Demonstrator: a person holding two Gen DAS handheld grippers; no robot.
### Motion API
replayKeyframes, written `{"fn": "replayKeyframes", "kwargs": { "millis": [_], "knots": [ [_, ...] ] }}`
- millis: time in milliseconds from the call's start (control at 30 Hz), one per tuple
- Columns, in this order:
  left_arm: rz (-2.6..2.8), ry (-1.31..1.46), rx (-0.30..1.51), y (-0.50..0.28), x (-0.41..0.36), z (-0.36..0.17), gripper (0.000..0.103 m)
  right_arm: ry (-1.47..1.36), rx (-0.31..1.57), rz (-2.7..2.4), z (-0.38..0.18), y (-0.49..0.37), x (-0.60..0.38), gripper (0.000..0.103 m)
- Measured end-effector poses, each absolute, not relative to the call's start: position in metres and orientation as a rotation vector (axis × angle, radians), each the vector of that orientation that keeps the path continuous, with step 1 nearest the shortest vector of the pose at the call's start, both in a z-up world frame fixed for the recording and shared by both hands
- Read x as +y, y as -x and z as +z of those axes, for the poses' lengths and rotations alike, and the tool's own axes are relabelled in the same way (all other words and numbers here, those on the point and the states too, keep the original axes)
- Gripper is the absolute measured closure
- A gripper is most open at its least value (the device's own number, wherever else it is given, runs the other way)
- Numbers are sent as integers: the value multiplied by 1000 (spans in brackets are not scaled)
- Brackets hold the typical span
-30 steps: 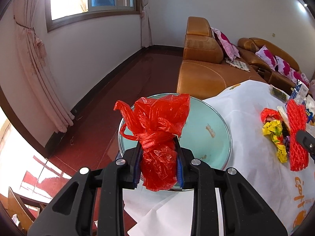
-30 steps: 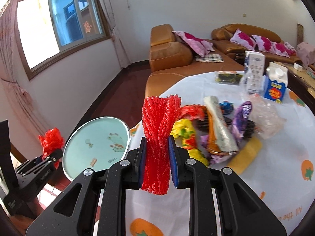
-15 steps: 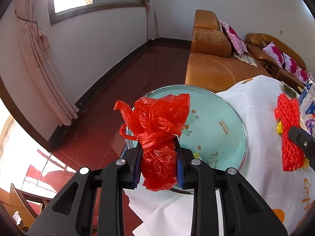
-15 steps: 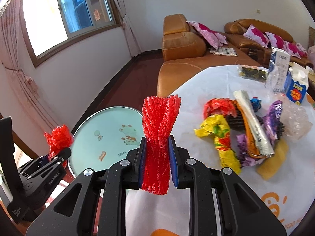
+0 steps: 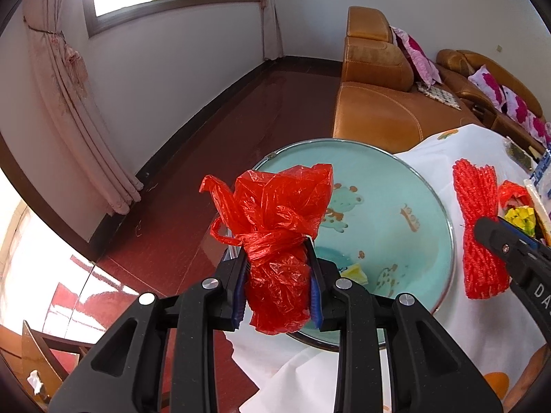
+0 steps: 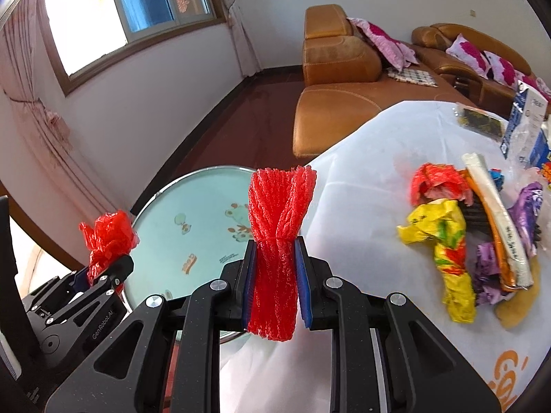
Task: Collect trash
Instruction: 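Carry the red bag and red net over the blue bin and release both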
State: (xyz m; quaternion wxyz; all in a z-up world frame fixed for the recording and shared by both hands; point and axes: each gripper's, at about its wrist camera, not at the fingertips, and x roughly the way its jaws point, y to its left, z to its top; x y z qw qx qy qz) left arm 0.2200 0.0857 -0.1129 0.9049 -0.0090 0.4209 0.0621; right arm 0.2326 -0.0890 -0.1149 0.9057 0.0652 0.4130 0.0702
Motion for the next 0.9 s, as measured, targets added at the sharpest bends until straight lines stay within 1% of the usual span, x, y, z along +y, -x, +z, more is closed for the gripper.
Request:
{"fn": "replayKeyframes", "kwargs": {
  "millis": [500, 667, 733, 833, 900],
  "knots": [
    [123, 9, 911, -233, 87, -122, 73, -132, 958, 196, -143, -263, -67, 80],
    [129, 2, 915, -235, 85, -123, 73, -142, 960, 201, -146, -265, -68, 79],
    [130, 2, 918, -235, 83, -123, 73, -148, 955, 216, -145, -266, -68, 76],
    [131, 1, 921, -236, 81, -123, 73, -154, 943, 225, -142, -266, -68, 69],
    [133, -1, 920, -236, 81, -122, 72, -170, 930, 236, -139, -266, -70, 58]
  ]
}}
